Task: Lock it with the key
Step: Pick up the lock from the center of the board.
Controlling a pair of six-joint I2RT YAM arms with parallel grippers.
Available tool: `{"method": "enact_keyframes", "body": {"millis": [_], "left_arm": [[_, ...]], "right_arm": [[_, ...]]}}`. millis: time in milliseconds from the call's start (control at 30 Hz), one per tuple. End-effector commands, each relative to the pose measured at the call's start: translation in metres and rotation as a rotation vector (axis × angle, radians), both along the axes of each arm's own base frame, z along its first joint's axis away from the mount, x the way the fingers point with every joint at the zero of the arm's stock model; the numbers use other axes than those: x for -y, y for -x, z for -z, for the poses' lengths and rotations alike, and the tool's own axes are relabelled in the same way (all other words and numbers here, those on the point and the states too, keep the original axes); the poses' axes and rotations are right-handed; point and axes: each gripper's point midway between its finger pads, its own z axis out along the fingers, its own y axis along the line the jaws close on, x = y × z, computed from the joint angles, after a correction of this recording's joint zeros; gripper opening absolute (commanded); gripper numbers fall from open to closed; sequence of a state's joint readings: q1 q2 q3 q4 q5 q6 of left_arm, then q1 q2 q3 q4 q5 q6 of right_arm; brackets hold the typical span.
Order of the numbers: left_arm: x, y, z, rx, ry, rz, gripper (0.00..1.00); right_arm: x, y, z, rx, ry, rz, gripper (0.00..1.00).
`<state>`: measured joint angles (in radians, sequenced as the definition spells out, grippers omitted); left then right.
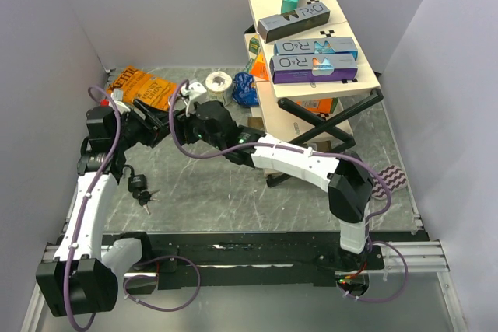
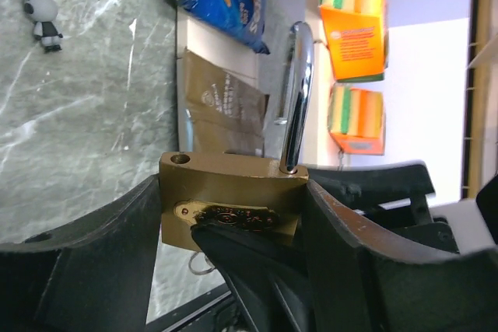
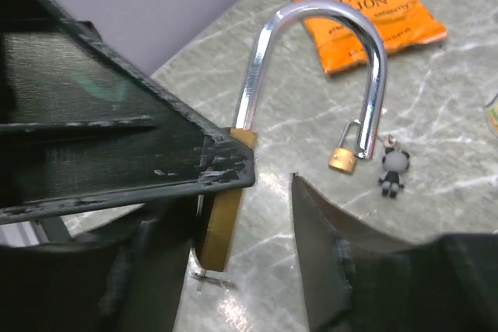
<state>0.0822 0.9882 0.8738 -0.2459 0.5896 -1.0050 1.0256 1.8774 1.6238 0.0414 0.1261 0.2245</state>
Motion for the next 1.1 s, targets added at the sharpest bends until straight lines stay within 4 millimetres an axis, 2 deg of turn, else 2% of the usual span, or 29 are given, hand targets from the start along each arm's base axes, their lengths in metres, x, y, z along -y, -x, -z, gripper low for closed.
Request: {"method": "enact_keyframes", "body": {"millis": [0, 33, 100, 133, 200, 233, 267, 300, 333, 400, 433, 500, 533, 567, 633, 700, 767, 800, 867, 900, 967, 1000, 1033, 1067], "left_arm": [[0.008, 0.005, -0.051, 0.155, 0.083, 0.031, 0.01], [0.008, 0.005, -0.051, 0.153, 0.086, 0.030, 0.01], [0.009, 0.006, -0.049, 0.144, 0.099, 0.035, 0.01], [0.010, 0.007, -0.052, 0.154, 0.105, 0.038, 0.01], [0.010, 0.007, -0.050, 0.143, 0.119, 0.040, 0.01], [0.010, 0.007, -0.050, 0.141, 0.122, 0.039, 0.01], [0.010, 0.007, -0.049, 0.140, 0.122, 0.040, 0.03], [0.009, 0.006, -0.049, 0.138, 0.122, 0.036, 0.10], [0.008, 0.006, -0.048, 0.133, 0.118, 0.027, 0.29], [0.005, 0.005, -0.045, 0.122, 0.096, 0.013, 0.52], [0.001, 0.002, -0.043, 0.113, 0.085, -0.003, 0.75], [-0.006, 0.000, -0.039, 0.093, 0.054, -0.015, 0.94], [-0.009, 0.000, -0.037, 0.085, 0.043, -0.018, 0.99], [-0.013, 0.001, -0.035, 0.085, 0.021, -0.004, 0.97], [-0.016, -0.001, -0.034, 0.096, -0.029, 0.028, 0.96], [-0.021, -0.001, -0.034, 0.078, -0.069, 0.063, 0.96], [-0.025, 0.001, -0.034, 0.128, -0.166, 0.134, 0.96], [-0.026, 0.002, -0.038, 0.143, -0.201, 0.159, 0.96], [-0.031, 0.005, -0.037, 0.228, -0.307, 0.237, 0.96], [-0.026, 0.009, -0.043, 0.281, -0.323, 0.303, 0.96], [-0.026, 0.017, -0.041, 0.345, -0.418, 0.389, 0.96], [-0.022, 0.022, -0.049, 0.394, -0.436, 0.438, 0.96], [-0.021, 0.027, -0.046, 0.453, -0.498, 0.490, 0.96], [-0.019, 0.032, -0.046, 0.502, -0.536, 0.531, 0.96]], "right_arm": [[-0.005, -0.014, -0.033, 0.065, -0.079, 0.064, 0.51], [-0.005, -0.014, -0.034, 0.069, -0.084, 0.062, 0.44], [-0.005, -0.014, -0.034, 0.073, -0.084, 0.058, 0.36], [-0.006, -0.014, -0.034, 0.076, -0.085, 0.053, 0.23], [-0.006, -0.013, -0.033, 0.078, -0.083, 0.049, 0.13], [-0.005, -0.012, -0.035, 0.083, -0.087, 0.046, 0.02], [-0.005, -0.012, -0.036, 0.088, -0.087, 0.044, 0.00], [-0.003, -0.011, -0.033, 0.085, -0.079, 0.043, 0.00], [-0.001, -0.011, -0.037, 0.092, -0.085, 0.046, 0.00], [0.001, -0.009, -0.036, 0.096, -0.077, 0.040, 0.00], [0.003, -0.006, -0.041, 0.103, -0.085, 0.035, 0.00], [0.006, -0.002, -0.042, 0.115, -0.086, 0.012, 0.00], [0.009, -0.001, -0.047, 0.126, -0.093, 0.005, 0.00], [0.009, 0.003, -0.043, 0.132, -0.080, -0.018, 0.00], [0.013, 0.009, -0.050, 0.155, -0.085, -0.044, 0.00], [0.015, 0.016, -0.045, 0.171, -0.063, -0.094, 0.00], [0.019, 0.024, -0.051, 0.205, -0.051, -0.138, 0.00], [0.020, 0.030, -0.046, 0.209, -0.037, -0.170, 0.00], [0.022, 0.046, -0.051, 0.228, -0.037, -0.276, 0.00], [0.024, 0.053, -0.046, 0.244, -0.016, -0.327, 0.00], [0.030, 0.076, -0.056, 0.290, -0.031, -0.479, 0.00], [0.035, 0.082, -0.049, 0.287, -0.021, -0.518, 0.00], [0.040, 0.093, -0.056, 0.312, -0.029, -0.575, 0.00], [0.044, 0.097, -0.051, 0.309, -0.021, -0.598, 0.00]]}}
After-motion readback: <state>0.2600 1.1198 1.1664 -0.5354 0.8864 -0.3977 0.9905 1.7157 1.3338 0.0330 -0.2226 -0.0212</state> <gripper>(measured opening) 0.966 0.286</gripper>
